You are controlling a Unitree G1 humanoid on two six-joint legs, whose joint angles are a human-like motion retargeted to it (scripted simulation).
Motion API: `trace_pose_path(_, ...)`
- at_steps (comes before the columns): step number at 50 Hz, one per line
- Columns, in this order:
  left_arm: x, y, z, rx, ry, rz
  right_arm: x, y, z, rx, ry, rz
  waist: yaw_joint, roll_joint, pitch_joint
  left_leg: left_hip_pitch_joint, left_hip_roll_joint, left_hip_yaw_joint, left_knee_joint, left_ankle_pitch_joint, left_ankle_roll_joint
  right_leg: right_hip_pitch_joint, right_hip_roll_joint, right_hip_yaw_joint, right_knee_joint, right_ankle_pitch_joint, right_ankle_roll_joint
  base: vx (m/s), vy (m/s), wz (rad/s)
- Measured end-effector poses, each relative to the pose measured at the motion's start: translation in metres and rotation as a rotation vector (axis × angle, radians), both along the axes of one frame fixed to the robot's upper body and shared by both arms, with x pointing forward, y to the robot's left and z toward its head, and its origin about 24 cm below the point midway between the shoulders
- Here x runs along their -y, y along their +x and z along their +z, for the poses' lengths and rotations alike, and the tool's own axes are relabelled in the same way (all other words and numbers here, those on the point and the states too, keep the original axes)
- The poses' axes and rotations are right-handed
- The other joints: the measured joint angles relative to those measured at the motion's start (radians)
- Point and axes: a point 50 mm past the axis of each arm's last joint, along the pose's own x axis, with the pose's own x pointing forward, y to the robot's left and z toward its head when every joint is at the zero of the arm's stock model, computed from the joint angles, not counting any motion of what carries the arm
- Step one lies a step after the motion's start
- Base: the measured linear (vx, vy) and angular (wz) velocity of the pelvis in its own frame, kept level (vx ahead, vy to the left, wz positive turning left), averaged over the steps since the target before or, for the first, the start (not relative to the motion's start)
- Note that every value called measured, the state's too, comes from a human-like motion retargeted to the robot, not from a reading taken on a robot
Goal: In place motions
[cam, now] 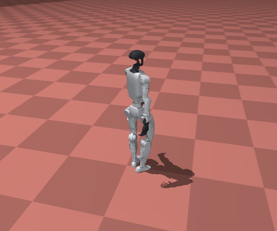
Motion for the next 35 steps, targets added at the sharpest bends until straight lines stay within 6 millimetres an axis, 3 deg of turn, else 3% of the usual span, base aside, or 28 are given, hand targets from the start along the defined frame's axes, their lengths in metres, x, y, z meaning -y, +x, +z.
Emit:
trace_pose_path(2, 0.002, -0.027, -0.008, -0.092, -0.033, 0.014, -0.006, 0.014, -0.003, 0.027, 0.024, 0.022, 0.026, -0.015, -0.017, 0.013, -0.015, 0.017, -0.008, -0.001, -0.010, 0.019, -0.002, 0.034, -0.072, -0.052, -0.086, -0.09, 0.11, -0.30)
trace_pose_path(5, 0.007, -0.068, -0.017, -0.216, -0.060, 0.015, -0.014, 0.044, -0.007, 0.106, 0.057, 0.053, 0.066, -0.019, -0.029, 0.011, -0.013, 0.025, -0.001, -0.001, -0.019, 0.034, 0.006, 0.080, -0.141, -0.046, -0.115, -0.23, 0.08, -0.13)
trace_pose_path(12, 0.000, -0.158, -0.022, -0.422, -0.052, 0.094, -0.023, 0.127, -0.004, 0.294, 0.066, 0.246, 0.024, 0.003, -0.001, -0.038, 0.048, 0.006, 0.163, -0.030, -0.035, 0.040, 0.016, 0.053, -0.131, -0.082, -0.119, -0.18, 0.07, 0.17)
trace_pose_path(15, 0.003, -0.186, -0.019, -0.497, -0.058, 0.128, -0.039, 0.157, -0.001, 0.384, 0.107, 0.239, 0.024, -0.021, 0.029, -0.100, 0.079, 0.000, 0.353, 0.062, -0.015, 0.070, -0.006, 0.047, -0.135, -0.097, -0.113, -0.19, 0.11, 0.41)
trace_pose_path(18, 0.004, -0.209, -0.016, -0.555, -0.077, 0.174, -0.060, 0.183, 0.004, 0.494, 0.190, 0.150, 0.042, -0.055, 0.042, -0.219, 0.110, -0.045, 0.599, 0.199, 0.037, 0.084, -0.031, 0.026, -0.142, -0.114, -0.119, -0.15, 0.06, 0.50)
trace_pose_path(20, 0.006, -0.224, -0.013, -0.590, -0.092, 0.209, -0.073, 0.200, 0.010, 0.569, 0.249, 0.080, 0.091, -0.091, 0.062, -0.295, 0.104, -0.066, 0.755, 0.225, 0.082, 0.102, -0.052, 0.040, -0.146, -0.116, -0.130, -0.07, 0.04, -0.18)
trace_pose_path(23, 0.014, -0.242, -0.009, -0.642, -0.124, 0.263, -0.089, 0.230, 0.022, 0.679, 0.312, 0.024, 0.141, -0.112, 0.082, -0.407, 0.132, -0.056, 0.976, 0.138, 0.104, 0.112, -0.065, 0.042, -0.148, -0.114, -0.146, -0.09, 0.08, -0.19)
trace_pose_path(27, 0.027, -0.261, -0.004, -0.701, -0.173, 0.302, -0.105, 0.264, 0.041, 0.805, 0.366, 0.061, 0.184, -0.125, 0.103, -0.528, 0.125, -0.077, 1.178, 0.099, 0.112, 0.115, -0.072, 0.054, -0.141, -0.109, -0.155, -0.09, 0.07, -0.23)
trace_pose_path(31, 0.030, -0.274, 0.001, -0.743, -0.204, 0.240, -0.115, 0.283, 0.055, 0.886, 0.400, 0.133, 0.214, -0.136, 0.109, -0.572, 0.117, -0.077, 1.245, 0.101, 0.102, 0.117, -0.082, 0.063, -0.137, -0.112, -0.156, -0.01, 0.01, -0.13)
trace_pose_path(35, 0.027, -0.278, 0.002, -0.764, -0.198, 0.181, -0.114, 0.285, 0.056, 0.906, 0.387, 0.167, 0.216, -0.133, 0.098, -0.539, 0.117, -0.078, 1.185, 0.099, 0.097, 0.119, -0.081, 0.052, -0.140, -0.116, -0.150, 0.01, -0.01, 0.11)
